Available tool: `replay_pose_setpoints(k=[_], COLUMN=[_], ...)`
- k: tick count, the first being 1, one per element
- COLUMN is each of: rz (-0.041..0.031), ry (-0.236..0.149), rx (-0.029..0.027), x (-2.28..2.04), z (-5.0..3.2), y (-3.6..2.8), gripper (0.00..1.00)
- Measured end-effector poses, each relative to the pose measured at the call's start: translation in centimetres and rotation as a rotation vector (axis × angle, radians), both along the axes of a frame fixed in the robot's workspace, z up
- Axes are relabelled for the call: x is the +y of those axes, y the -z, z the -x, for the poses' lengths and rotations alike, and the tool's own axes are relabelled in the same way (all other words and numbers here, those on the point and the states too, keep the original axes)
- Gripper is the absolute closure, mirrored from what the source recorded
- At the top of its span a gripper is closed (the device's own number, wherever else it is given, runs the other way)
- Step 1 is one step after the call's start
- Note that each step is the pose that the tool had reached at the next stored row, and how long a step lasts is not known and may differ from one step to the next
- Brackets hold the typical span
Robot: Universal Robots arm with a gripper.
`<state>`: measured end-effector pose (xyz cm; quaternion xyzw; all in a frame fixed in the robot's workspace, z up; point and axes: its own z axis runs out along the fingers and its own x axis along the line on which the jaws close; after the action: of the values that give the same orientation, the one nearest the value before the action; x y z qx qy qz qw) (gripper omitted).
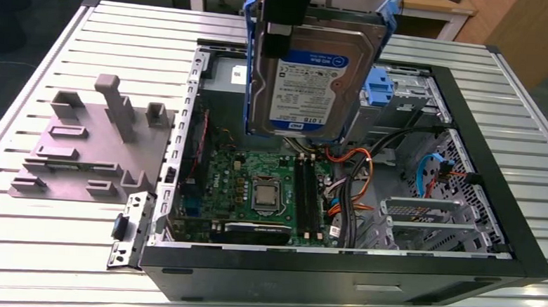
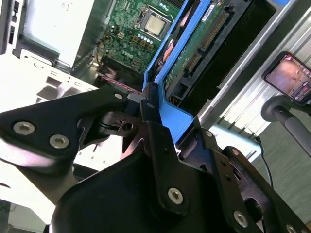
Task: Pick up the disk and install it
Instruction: 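Insert the disk into the insertion slot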
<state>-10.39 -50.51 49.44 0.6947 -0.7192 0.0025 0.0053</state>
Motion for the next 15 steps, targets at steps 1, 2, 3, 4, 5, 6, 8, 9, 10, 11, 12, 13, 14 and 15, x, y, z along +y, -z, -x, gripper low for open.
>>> replay_pose_setpoints(k=[1, 2, 3, 4, 5, 6, 8, 9, 10, 11, 12, 13, 14, 15], rz=[0.0001, 0.0000, 0.0000, -0.0001, -0.0001, -0.0001, 0.0001, -0.0001, 0.0000, -0.0001, 0.0000, 0.0000, 0.0000, 0.0000], ry=[0.000, 0.000, 0.000, 0.000, 0.000, 0.000, 0.000, 0.000, 0.000, 0.000, 0.000, 0.000, 0.000, 0.000], rx=[0.0000, 0.0000, 0.0002, 0.0007, 0.0014, 0.0019, 0.0028, 0.0029, 0.0030, 0.0030, 0.0031, 0.0031, 0.0031, 0.0031], x=[-0.21, -0.41, -0.59, -0.70, -0.77, -0.83, -0.90, -0.93, -0.95, -0.97, -0.98, -1.00, -1.00, -1.02], z=[-0.01, -0.02, -0.10, -0.29, -0.55, -0.84, -1.54, -1.92, -2.34, -2.77, -3.21, -3.62, -3.95, -4.25], y=[0.01, 0.02, 0.04, 0.05, 0.06, 0.06, 0.07, 0.09, 0.10, 0.11, 0.12, 0.12, 0.14, 0.16], gripper=[0.64, 0.64, 0.64, 0.64, 0.64, 0.64, 0.64, 0.64, 0.64, 0.64, 0.64, 0.64, 0.64, 0.64])
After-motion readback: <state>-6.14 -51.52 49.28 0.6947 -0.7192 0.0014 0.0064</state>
